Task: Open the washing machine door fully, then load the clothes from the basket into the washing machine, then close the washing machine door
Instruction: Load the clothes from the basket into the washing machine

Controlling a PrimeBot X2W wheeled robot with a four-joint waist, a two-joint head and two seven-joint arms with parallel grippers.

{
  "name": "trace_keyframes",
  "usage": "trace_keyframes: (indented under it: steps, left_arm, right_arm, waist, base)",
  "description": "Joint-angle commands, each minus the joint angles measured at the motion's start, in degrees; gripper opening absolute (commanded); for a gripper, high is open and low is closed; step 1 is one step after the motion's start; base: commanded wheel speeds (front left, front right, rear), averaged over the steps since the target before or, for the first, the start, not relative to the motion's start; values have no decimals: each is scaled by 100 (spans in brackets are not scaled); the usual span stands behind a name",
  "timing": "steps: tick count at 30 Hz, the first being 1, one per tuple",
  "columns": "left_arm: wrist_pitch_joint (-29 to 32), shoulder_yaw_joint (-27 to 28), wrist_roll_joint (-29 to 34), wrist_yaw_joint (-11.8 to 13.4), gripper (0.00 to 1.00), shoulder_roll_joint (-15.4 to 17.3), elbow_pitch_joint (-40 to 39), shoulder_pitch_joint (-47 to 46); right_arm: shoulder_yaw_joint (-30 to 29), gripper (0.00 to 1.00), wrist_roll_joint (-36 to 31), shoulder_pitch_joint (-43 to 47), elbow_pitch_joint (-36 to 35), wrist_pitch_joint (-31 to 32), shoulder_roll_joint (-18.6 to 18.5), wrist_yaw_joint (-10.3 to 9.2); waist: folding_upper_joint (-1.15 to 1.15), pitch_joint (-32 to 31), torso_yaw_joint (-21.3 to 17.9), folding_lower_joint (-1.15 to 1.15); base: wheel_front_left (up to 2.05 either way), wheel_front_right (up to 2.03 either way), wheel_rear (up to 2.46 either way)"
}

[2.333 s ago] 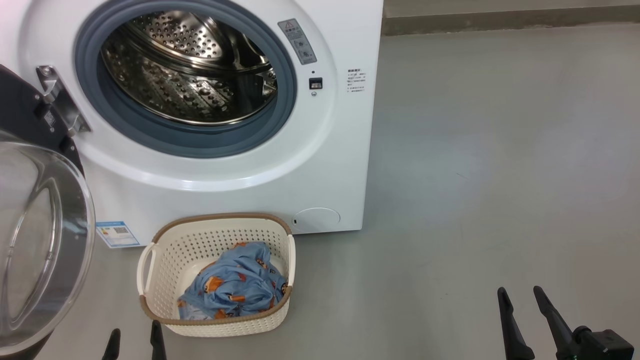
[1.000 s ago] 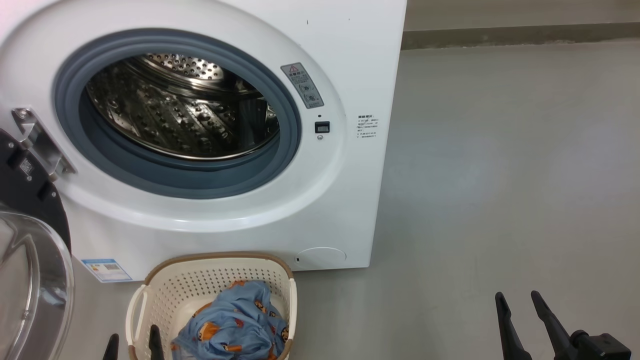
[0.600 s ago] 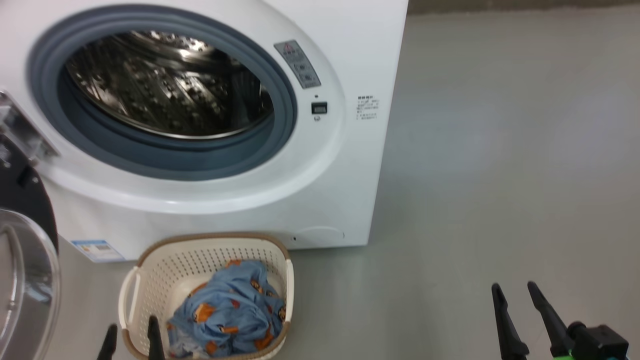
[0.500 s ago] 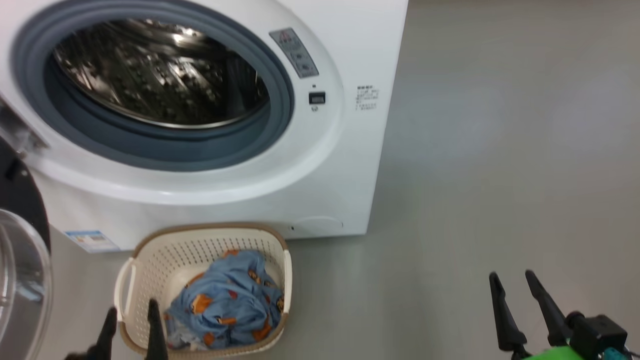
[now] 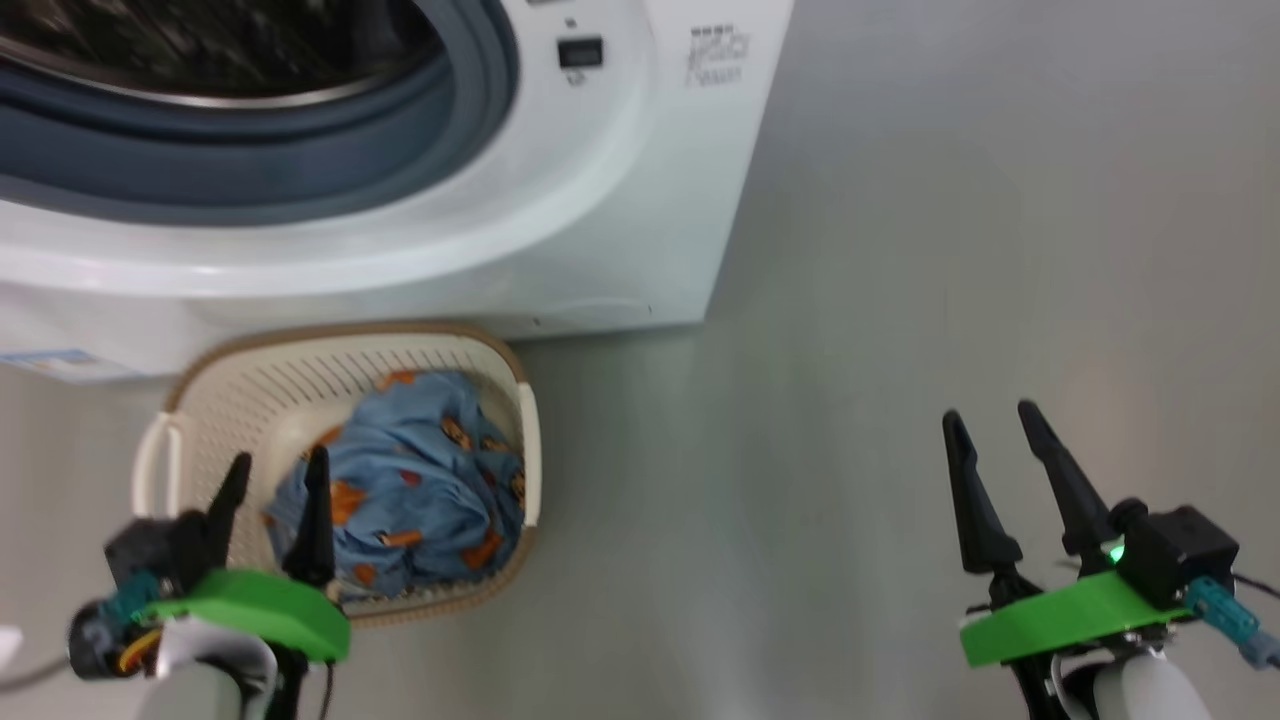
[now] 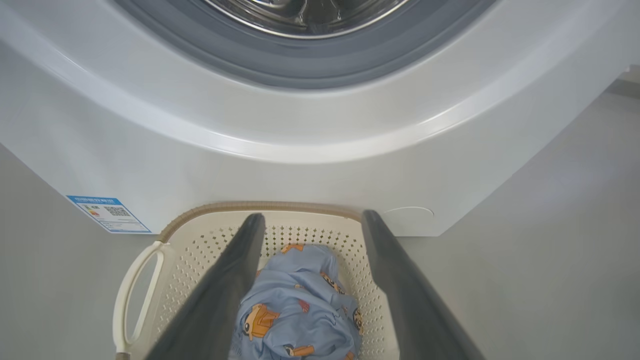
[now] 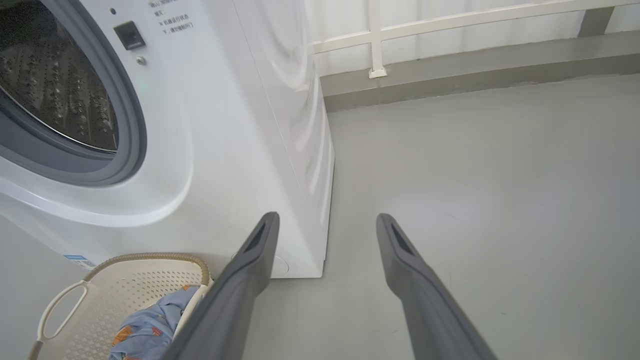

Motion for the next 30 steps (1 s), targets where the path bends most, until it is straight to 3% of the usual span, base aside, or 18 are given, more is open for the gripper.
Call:
trace_keyframes:
  steps: [1, 16, 30]
  left_arm:
    - [96, 148, -67, -37, 100, 252, 187, -313]
    - [761, -154, -605, -153, 100, 845, 2238, -1845]
    - [767, -515, -1053, -158, 100, 1295, 3405, -2761]
  right_arm:
    - [183, 100, 22, -193, -155, -68, -45, 9]
    - [288, 100, -76, -725, -278, -68, -45, 9]
    - [210, 100, -136, -791, -455, -68, -45, 9]
  waist:
    - [0, 887, -336, 0]
    - [0, 1979, -612, 0]
    - [0, 2534, -724, 0]
  base:
    - [0, 0, 0]
    - [0, 0, 0]
    - [0, 0, 0]
